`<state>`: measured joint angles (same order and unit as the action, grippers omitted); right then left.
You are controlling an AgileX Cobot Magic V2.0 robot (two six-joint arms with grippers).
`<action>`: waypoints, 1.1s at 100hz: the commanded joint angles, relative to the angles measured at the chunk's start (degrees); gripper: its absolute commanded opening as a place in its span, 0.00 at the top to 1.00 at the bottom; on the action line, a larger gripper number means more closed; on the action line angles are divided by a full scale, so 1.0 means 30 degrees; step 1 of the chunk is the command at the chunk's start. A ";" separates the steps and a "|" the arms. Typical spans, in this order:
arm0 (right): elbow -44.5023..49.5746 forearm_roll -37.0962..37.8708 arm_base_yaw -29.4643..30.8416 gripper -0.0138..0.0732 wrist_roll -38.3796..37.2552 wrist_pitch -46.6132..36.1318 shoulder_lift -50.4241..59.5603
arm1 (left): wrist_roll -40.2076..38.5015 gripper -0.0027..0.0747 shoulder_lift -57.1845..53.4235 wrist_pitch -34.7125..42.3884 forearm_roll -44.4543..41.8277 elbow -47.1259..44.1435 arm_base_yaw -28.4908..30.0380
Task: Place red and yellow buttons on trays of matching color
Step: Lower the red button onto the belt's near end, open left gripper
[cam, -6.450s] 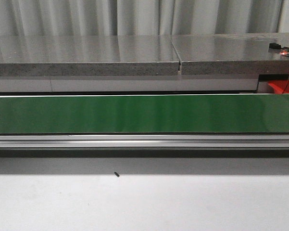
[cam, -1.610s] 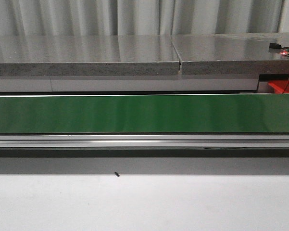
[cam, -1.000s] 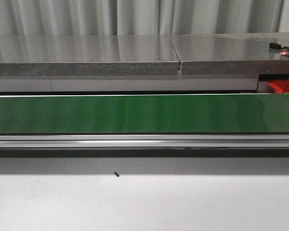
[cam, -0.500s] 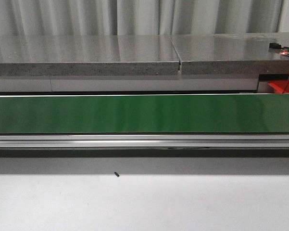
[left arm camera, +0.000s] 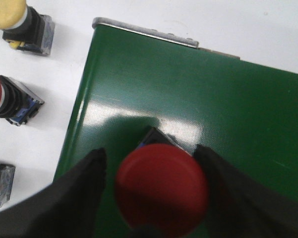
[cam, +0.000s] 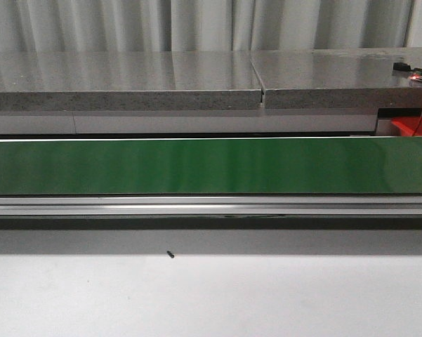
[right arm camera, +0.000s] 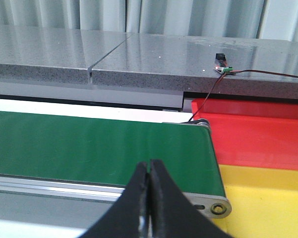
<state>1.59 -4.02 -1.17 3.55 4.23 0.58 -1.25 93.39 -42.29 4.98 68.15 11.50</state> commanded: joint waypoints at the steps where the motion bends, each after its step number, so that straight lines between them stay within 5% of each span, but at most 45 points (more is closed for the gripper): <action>1: -0.0318 0.0138 -0.0043 0.92 0.0072 -0.1619 0.0308 | 0.0417 0.18 -0.0667 0.0541 0.0729 0.0574 -0.0060; 10: -0.0318 0.0138 -0.0043 0.92 0.0072 -0.1619 0.0308 | 0.0417 0.04 -0.0667 0.0292 0.1231 0.0887 -0.0085; 53: -0.0318 0.0138 -0.0043 0.92 0.0072 -0.1619 0.0308 | 0.0417 0.14 -0.3041 -0.0834 0.1978 0.2899 0.0320; 110: -0.0318 0.0138 -0.0043 0.92 0.0072 -0.1619 0.0308 | 0.0417 0.14 -0.5042 -0.0061 0.0862 -0.1914 0.6477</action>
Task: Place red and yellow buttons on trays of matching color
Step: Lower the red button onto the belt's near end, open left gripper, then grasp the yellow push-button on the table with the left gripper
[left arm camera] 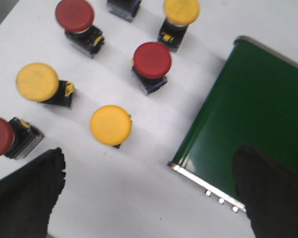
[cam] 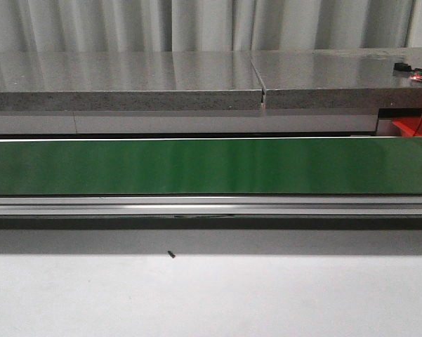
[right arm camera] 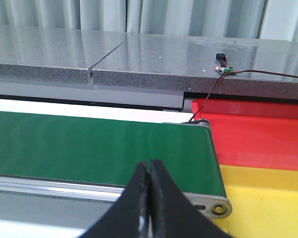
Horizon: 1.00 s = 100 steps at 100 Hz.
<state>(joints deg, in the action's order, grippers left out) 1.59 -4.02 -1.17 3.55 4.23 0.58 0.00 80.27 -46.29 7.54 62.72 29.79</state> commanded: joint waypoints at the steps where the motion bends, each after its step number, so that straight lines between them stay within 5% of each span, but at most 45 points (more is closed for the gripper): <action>1: -0.0318 0.0138 -0.0043 0.92 0.0072 -0.1619 0.0308 | 0.0000 0.14 -0.0669 0.1330 -0.0036 -0.0225 0.0405; 100: -0.0318 0.0138 -0.0043 0.92 0.0072 -0.1619 0.0308 | 0.0000 0.14 0.4510 0.5305 0.0407 -0.1233 0.0936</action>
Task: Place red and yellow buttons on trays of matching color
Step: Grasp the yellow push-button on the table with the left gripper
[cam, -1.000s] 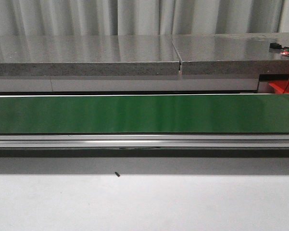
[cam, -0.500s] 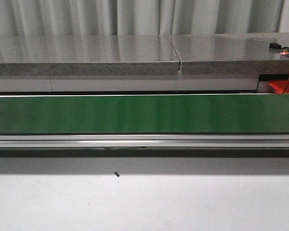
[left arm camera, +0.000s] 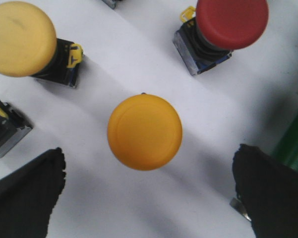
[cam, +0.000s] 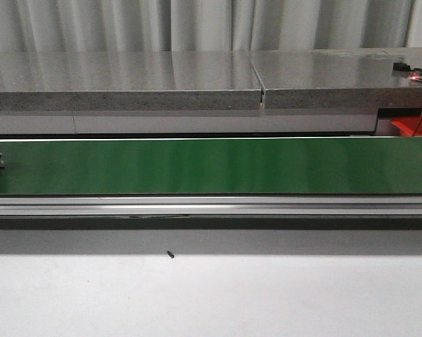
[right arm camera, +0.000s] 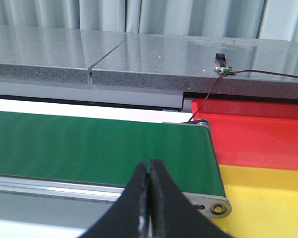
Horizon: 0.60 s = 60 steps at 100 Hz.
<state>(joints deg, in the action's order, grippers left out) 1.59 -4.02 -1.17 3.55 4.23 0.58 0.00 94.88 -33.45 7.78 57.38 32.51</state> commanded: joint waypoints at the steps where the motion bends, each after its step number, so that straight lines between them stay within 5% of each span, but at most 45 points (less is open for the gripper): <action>1: -0.0318 0.0138 -0.0043 0.92 0.0072 -0.1619 0.0308 | 0.0000 0.14 -0.0366 0.1020 0.0326 0.0548 0.0029; 60: -0.0318 0.0138 -0.0043 0.92 0.0072 -0.1619 0.0308 | 0.0000 0.18 0.1203 0.1551 0.0621 0.1284 0.0029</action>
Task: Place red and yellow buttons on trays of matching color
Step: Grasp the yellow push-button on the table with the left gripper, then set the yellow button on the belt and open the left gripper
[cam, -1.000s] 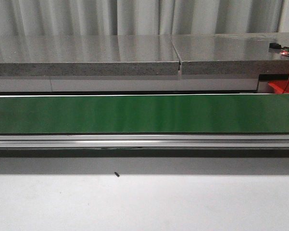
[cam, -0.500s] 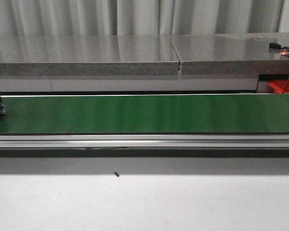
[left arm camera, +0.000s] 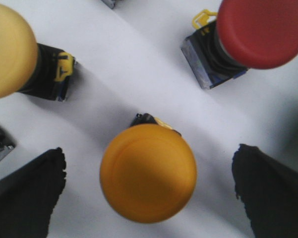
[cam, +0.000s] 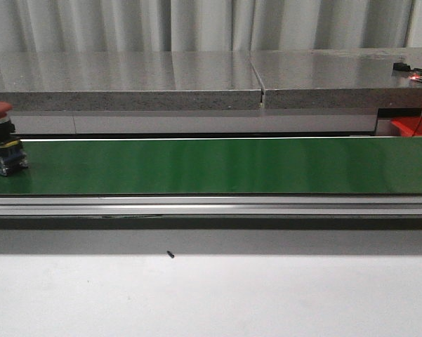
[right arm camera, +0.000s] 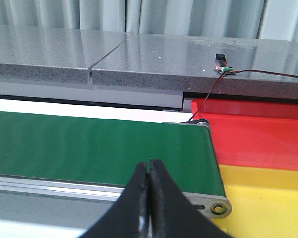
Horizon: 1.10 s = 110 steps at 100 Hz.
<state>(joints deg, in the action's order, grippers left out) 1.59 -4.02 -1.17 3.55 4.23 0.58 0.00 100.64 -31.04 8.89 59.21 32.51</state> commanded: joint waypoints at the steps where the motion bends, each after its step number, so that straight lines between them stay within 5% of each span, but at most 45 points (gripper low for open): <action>1: -0.0318 0.0138 -0.0043 0.92 0.0072 -0.1619 0.0308 | 0.0000 0.19 -0.0719 0.0787 0.0252 0.0671 0.0029; 32: -0.0318 0.0138 -0.0043 0.92 0.0072 -0.1619 0.0308 | 0.0000 0.67 -0.0719 0.1320 0.0252 0.0817 0.0029; 53: -0.0318 0.0138 -0.0043 0.92 0.0072 -0.1619 0.0308 | 0.0000 0.89 -0.0797 0.1206 0.0252 0.0817 0.0029; 67: -0.0318 0.0138 -0.0043 0.92 0.0072 -0.1619 0.0308 | 0.0000 0.96 -0.1504 0.0731 0.0419 0.0817 0.0029; 110: -0.0318 0.0138 -0.0043 0.92 0.0072 -0.1619 0.0308 | 0.1029 0.96 -0.6170 -0.3370 0.0833 0.2949 -0.1786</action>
<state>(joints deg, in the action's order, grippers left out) 1.59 -4.02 -1.17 3.55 4.23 0.58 2.27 86.23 -40.45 10.12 64.40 29.32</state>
